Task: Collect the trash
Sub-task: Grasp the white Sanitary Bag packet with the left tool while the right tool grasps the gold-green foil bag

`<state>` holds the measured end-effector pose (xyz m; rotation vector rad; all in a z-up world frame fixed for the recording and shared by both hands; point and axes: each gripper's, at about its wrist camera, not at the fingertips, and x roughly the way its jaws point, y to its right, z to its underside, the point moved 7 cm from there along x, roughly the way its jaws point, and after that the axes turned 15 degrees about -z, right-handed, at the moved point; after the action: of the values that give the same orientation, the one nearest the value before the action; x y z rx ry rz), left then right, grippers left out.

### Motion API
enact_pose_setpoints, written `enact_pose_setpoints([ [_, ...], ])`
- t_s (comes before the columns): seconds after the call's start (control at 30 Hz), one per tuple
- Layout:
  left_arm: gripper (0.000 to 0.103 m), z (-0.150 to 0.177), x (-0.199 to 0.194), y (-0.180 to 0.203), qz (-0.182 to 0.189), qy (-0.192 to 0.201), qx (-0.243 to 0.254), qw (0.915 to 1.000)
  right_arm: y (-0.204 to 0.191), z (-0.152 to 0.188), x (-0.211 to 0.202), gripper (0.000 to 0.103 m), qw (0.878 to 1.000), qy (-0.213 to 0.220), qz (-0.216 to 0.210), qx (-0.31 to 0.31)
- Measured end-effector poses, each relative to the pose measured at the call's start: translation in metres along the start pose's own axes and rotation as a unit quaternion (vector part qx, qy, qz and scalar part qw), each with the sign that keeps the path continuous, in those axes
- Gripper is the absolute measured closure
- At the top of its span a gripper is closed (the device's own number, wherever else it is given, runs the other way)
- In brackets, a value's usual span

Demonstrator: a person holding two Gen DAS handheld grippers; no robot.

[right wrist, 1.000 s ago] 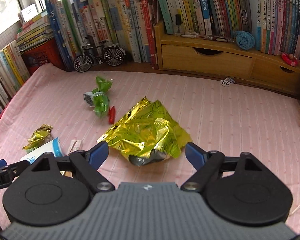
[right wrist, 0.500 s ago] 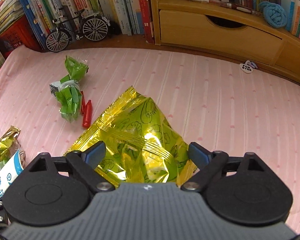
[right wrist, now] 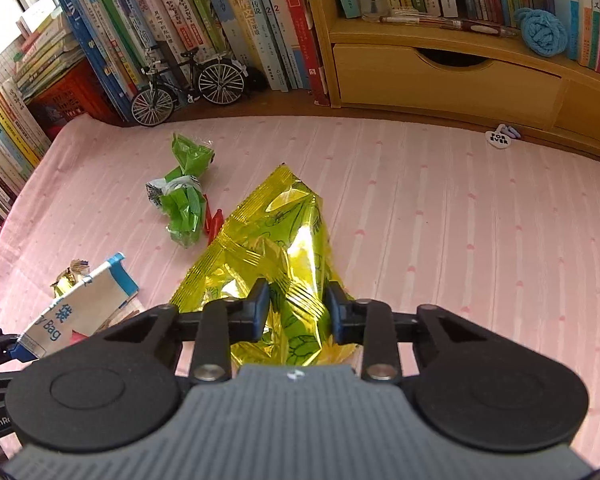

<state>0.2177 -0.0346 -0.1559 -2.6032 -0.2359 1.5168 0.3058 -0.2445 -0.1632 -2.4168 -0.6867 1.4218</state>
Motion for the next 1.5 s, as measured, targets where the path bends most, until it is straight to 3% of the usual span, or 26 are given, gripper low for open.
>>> enact_pose_setpoints([
  [0.13, 0.043, -0.008, -0.004, 0.002, -0.012, 0.020, -0.005, 0.9997, 0.006, 0.007, -0.017, 0.069, 1.000, 0.017, -0.004, 0.019],
  [0.27, 0.041, -0.015, 0.009, 0.012, -0.006, 0.009, -0.006, 0.9999, 0.015, 0.016, -0.030, 0.069, 0.999, 0.027, -0.004, 0.042],
  [0.37, 0.056, -0.012, 0.025, 0.022, -0.009, -0.023, 0.006, 0.9997, 0.020, 0.023, -0.040, 0.069, 0.998, 0.034, -0.003, 0.052],
  [0.4, 0.069, -0.009, 0.029, 0.023, -0.012, -0.035, 0.008, 0.9993, 0.021, 0.025, -0.043, 0.069, 0.998, 0.036, -0.003, 0.054],
  [0.5, 0.094, -0.009, 0.021, 0.020, -0.017, -0.023, -0.007, 0.9996, 0.024, 0.028, -0.054, 0.069, 0.997, 0.047, -0.005, 0.060],
  [0.53, 0.096, -0.010, 0.015, 0.018, -0.007, -0.021, -0.020, 0.9996, 0.024, 0.029, -0.057, 0.069, 0.997, 0.052, -0.006, 0.061],
  [0.8, 0.100, -0.018, -0.034, 0.006, -0.001, 0.029, -0.063, 0.9976, 0.014, 0.037, -0.080, 0.073, 0.994, 0.084, -0.014, 0.065],
  [1.0, 0.099, -0.003, -0.065, -0.004, 0.021, 0.046, -0.090, 0.9947, -0.001, 0.054, -0.100, 0.074, 0.992, 0.102, -0.019, 0.071],
  [1.07, 0.094, 0.006, -0.074, -0.009, 0.033, 0.053, -0.103, 0.9928, -0.008, 0.062, -0.108, 0.074, 0.992, 0.107, -0.018, 0.071],
  [1.1, 0.085, 0.011, -0.076, -0.013, 0.033, 0.053, -0.111, 0.9919, -0.011, 0.067, -0.111, 0.074, 0.992, 0.107, -0.018, 0.071],
  [1.13, 0.070, 0.016, -0.077, -0.018, 0.025, 0.051, -0.118, 0.9914, -0.014, 0.072, -0.114, 0.074, 0.992, 0.108, -0.017, 0.070],
  [1.17, 0.066, 0.021, -0.078, -0.021, 0.020, 0.051, -0.122, 0.9910, -0.018, 0.077, -0.116, 0.074, 0.992, 0.108, -0.015, 0.067],
  [1.2, 0.073, 0.029, -0.078, -0.024, 0.021, 0.050, -0.122, 0.9910, -0.021, 0.082, -0.118, 0.074, 0.992, 0.108, -0.013, 0.064],
  [1.23, 0.093, 0.035, -0.077, -0.025, 0.028, 0.044, -0.119, 0.9915, -0.025, 0.087, -0.120, 0.074, 0.992, 0.109, -0.010, 0.062],
  [1.27, 0.098, 0.043, -0.075, -0.025, 0.034, 0.029, -0.116, 0.9922, -0.028, 0.094, -0.123, 0.074, 0.992, 0.108, -0.009, 0.062],
  [1.33, 0.094, 0.057, -0.073, -0.025, 0.036, 0.017, -0.115, 0.9926, -0.035, 0.107, -0.128, 0.074, 0.992, 0.106, -0.010, 0.066],
  [1.4, 0.087, 0.064, -0.073, -0.027, 0.009, 0.026, -0.113, 0.9932, -0.041, 0.118, -0.132, 0.074, 0.993, 0.102, -0.009, 0.061],
  [1.43, 0.071, 0.065, -0.073, -0.029, -0.007, 0.031, -0.117, 0.9927, -0.044, 0.124, -0.134, 0.074, 0.993, 0.099, -0.007, 0.058],
  [1.5, 0.055, 0.063, -0.070, -0.031, -0.018, 0.032, -0.130, 0.9908, -0.047, 0.131, -0.136, 0.074, 0.994, 0.094, -0.006, 0.053],
])
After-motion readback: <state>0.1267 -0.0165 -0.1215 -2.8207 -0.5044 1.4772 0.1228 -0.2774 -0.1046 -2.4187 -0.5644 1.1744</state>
